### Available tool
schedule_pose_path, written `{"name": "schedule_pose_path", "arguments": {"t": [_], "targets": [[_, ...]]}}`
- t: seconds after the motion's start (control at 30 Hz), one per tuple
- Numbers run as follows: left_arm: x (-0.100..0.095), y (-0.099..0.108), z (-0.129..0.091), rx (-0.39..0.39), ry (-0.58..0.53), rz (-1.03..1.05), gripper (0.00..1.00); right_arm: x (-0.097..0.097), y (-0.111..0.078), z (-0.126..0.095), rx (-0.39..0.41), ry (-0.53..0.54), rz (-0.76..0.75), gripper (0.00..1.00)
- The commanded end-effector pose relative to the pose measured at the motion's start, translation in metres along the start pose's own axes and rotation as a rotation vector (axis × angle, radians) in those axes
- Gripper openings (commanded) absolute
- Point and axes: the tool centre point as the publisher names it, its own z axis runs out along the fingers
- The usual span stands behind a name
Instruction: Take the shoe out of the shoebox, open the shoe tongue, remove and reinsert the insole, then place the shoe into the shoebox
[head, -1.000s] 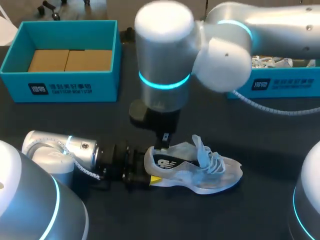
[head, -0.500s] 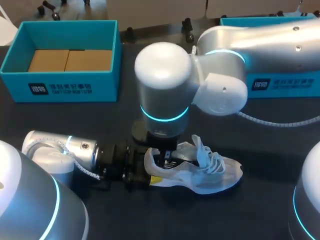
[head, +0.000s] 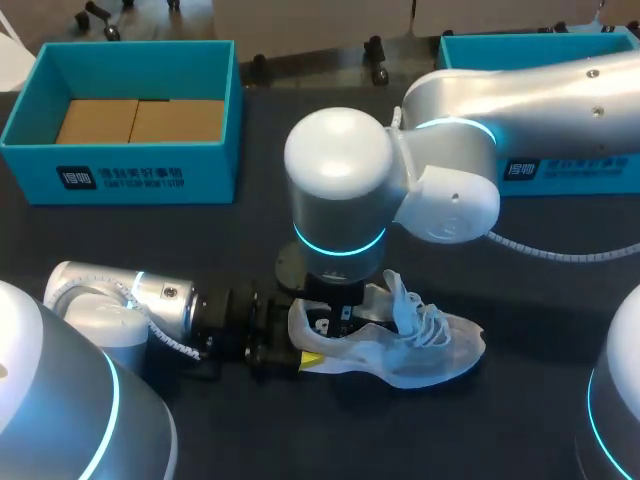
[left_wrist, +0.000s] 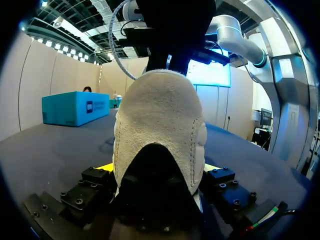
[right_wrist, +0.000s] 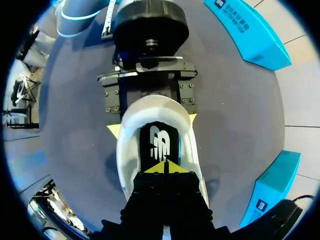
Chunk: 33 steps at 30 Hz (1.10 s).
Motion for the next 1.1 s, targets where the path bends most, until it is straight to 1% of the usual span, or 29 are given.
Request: {"name": "schedule_pose_path", "arguments": {"t": [0.03,0.17,0.27,0.47,0.7,0.83,0.93,0.97,1.03,1.1], "targets": [[-0.001,0.002,0.001,-0.003,0.001,-0.001,0.00,-0.002,0.001,0.016,-0.004,0.021,-0.003,0.00],[-0.001,0.002,0.001,-0.003,0.001,-0.001,0.00,0.002,-0.005,0.020,-0.001,0.027,0.005,0.00],[-0.001,0.002,0.001,-0.003,0.001,-0.001,0.00,0.006,-0.014,0.025,0.003,0.033,0.039,0.00],[-0.001,0.002,0.001,-0.003,0.001,-0.001,0.00,0.008,-0.027,0.025,0.005,0.027,0.059,0.00],[-0.001,0.002,0.001,-0.003,0.001,-0.001,0.00,0.006,-0.040,0.021,0.011,0.017,0.057,0.00],[-0.001,0.002,0.001,-0.003,0.001,-0.001,0.00,0.004,-0.049,0.025,0.003,0.021,0.076,0.00],[-0.001,0.002,0.001,-0.003,0.001,-0.001,0.00,0.003,-0.052,0.025,-0.002,0.019,0.077,0.00],[-0.001,0.002,0.001,-0.003,0.001,-0.001,0.00,0.001,-0.052,0.025,-0.003,0.018,0.076,0.09],[-0.001,0.002,0.001,-0.003,0.001,-0.001,0.00,0.000,-0.052,0.025,0.001,0.021,0.071,0.11],[-0.001,0.002,0.001,-0.003,0.001,-0.001,0.00,-0.002,-0.053,0.026,0.003,0.024,0.069,0.18]]}}
